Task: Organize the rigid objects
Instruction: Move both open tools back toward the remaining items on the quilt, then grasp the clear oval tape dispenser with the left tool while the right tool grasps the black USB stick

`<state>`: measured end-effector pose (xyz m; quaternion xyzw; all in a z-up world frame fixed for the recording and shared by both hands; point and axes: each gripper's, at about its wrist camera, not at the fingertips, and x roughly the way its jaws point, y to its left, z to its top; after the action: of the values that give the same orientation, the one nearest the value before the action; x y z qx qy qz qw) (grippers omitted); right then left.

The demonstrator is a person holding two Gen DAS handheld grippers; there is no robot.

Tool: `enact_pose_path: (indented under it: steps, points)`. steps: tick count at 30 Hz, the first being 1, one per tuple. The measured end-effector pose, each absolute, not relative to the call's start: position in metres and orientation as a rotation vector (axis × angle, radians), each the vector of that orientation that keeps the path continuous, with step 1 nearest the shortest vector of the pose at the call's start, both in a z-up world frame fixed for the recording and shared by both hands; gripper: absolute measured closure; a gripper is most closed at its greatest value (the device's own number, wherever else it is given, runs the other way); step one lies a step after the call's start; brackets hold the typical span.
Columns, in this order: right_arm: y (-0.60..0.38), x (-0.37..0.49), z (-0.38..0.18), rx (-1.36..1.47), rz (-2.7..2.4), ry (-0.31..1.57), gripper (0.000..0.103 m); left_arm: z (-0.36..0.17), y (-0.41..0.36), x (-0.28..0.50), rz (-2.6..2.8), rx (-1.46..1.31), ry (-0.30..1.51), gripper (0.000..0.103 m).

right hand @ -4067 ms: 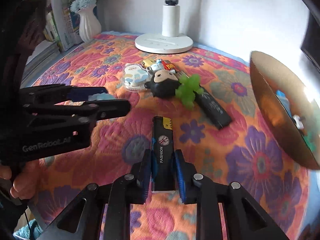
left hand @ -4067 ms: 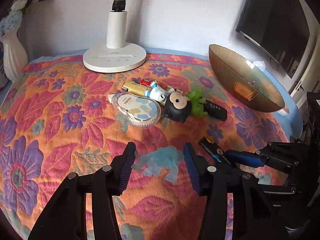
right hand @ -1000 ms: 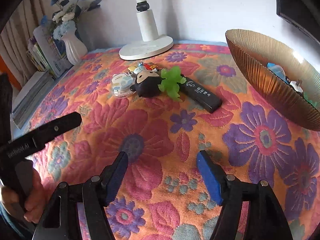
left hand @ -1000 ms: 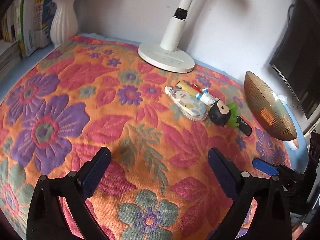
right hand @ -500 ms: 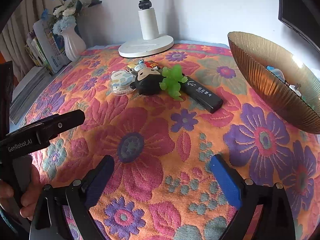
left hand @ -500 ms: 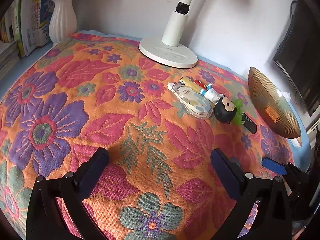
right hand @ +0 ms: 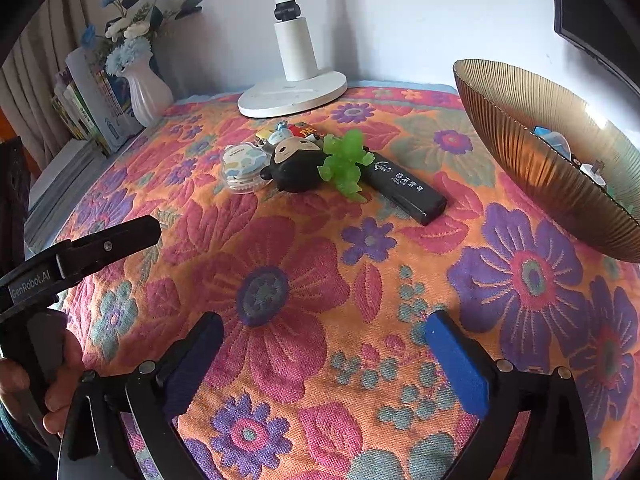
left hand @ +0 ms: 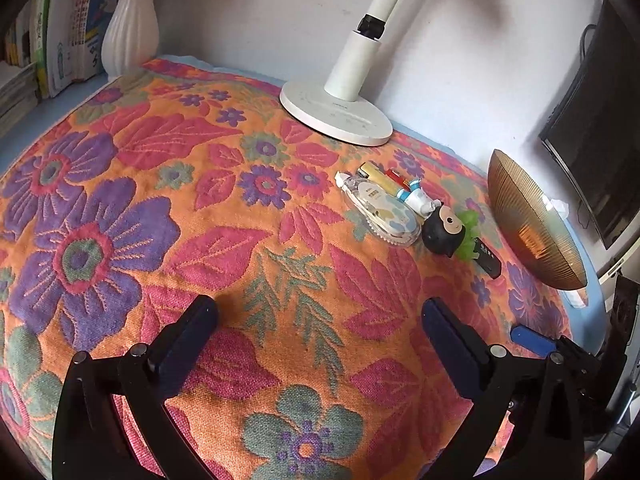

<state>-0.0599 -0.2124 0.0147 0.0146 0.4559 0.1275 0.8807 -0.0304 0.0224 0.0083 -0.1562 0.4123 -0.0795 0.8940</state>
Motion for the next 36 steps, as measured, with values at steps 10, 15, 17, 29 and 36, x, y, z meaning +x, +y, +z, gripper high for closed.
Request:
enact_pose_path:
  steps: [10,15,17,29,36]
  points:
    - [-0.213,-0.060,0.015,0.036,0.267,0.949,0.002,0.008,0.017,-0.029,-0.146,-0.276,0.869,0.001]
    - [-0.213,-0.060,0.015,0.031,0.266,0.954,0.000,0.008,0.015,-0.028,-0.139,-0.252,0.878,0.001]
    - [-0.212,-0.060,0.015,0.021,0.261,0.958,0.000,0.007,0.013,-0.028,-0.132,-0.234,0.886,0.001]
    - [-0.254,-0.048,0.058,0.041,0.127,0.940,0.005,0.057,-0.003,-0.010,-0.127,-0.099,0.921,0.004]
    - [-0.250,0.000,0.040,-0.017,0.126,0.989,0.037,0.032,-0.041,0.037,-0.137,0.070,0.965,0.005]
